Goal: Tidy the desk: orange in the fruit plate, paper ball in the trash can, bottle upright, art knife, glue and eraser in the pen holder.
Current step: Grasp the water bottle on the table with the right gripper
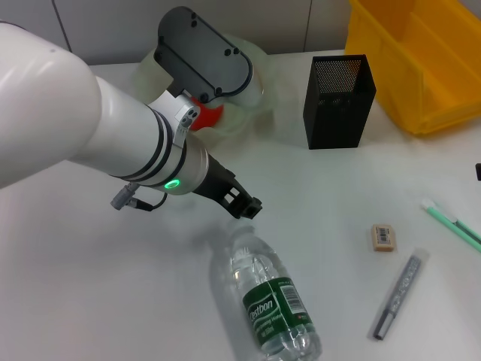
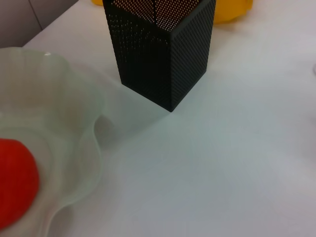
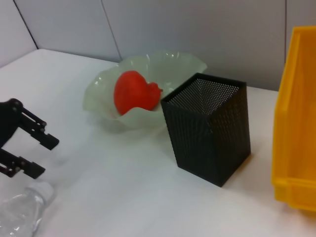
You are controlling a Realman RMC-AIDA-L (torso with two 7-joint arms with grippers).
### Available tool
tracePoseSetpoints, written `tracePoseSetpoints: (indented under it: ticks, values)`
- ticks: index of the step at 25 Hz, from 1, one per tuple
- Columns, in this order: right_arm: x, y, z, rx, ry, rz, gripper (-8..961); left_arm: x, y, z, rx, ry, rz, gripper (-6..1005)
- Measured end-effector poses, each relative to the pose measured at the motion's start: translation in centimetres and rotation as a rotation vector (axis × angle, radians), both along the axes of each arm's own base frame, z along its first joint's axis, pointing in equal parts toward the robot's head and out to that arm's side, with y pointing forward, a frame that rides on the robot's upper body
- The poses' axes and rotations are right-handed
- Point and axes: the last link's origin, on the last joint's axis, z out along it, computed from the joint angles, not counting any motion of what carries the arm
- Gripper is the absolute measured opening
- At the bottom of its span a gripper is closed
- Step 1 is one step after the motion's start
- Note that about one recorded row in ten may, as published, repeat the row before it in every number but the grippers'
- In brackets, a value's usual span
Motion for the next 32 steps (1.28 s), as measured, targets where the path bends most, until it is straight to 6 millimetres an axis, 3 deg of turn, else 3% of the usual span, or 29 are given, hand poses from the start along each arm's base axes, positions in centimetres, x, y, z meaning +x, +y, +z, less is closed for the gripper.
tracePoseSetpoints:
  ticks: [32]
  values:
    - [0.36, -0.14, -0.23, 0.000, -0.004, -0.039, 617, 0.30, 0.05, 0.05, 0.003, -0.005, -0.010, 573]
